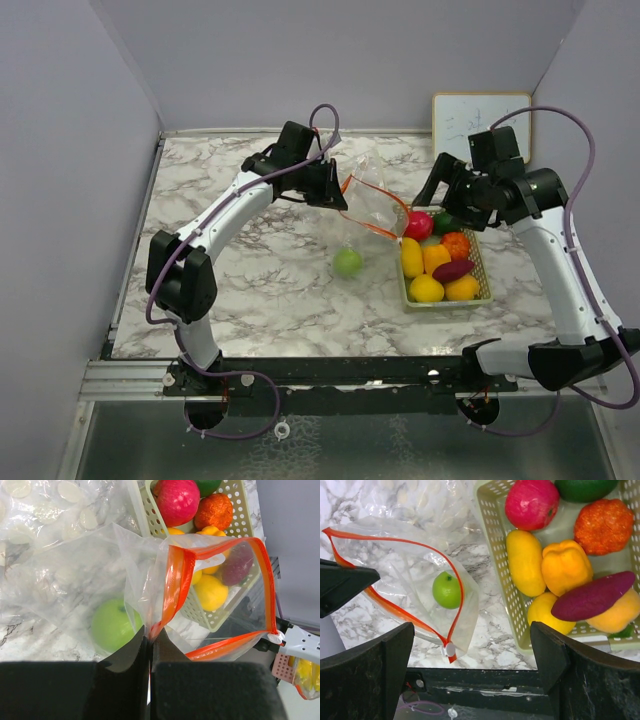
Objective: Place the food in the zip-top bag and seal the zipper
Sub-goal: Pick up the fake vegetable from the bin.
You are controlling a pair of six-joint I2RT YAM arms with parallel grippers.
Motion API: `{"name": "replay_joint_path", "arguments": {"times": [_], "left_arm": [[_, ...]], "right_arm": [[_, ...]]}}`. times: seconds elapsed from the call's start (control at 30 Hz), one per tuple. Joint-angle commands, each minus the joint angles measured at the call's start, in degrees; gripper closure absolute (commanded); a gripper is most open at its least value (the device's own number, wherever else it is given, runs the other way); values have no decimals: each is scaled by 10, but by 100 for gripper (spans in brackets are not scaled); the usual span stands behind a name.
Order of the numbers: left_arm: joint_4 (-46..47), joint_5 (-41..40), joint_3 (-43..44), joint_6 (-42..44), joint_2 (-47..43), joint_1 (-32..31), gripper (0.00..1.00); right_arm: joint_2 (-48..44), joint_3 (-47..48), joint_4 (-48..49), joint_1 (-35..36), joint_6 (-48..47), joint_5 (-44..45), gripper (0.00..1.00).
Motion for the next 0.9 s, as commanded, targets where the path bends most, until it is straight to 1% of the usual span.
{"name": "replay_joint_path", "arguments": {"times": [0.0,0.03,0.1,0.17,0.23,0.4,0.57,0.7,0.87], "left_arm": [[7,14,3,15,0,1,100],[5,12,3,18,-1,1,100],[2,10,3,23,-4,1,100],[-1,7,4,28,-8,1,100],[-1,4,0,30,-13,1,100],[-2,6,-4,36,-15,3,100],[-2,8,-4,38,-12,8,100],[-2,7,-2,37,-11,9,100],[2,4,-4,31,-9,10,100]], "right_arm": [[20,21,-109,-3,41,81,1],[17,-1,-111,-4,40,75,1],[-6,-69,-111,-9,75,63,1],[-27,-121,-111,-13,108,77,1],[-33,-152,-109,-23,123,96,0],[-23,-197,-105,-38,127,128,0],[-23,-248,-34,-71,109,139,2],[-6,-270,25,-101,82,141,6],[9,-295,98,-114,58,132,10]]}}
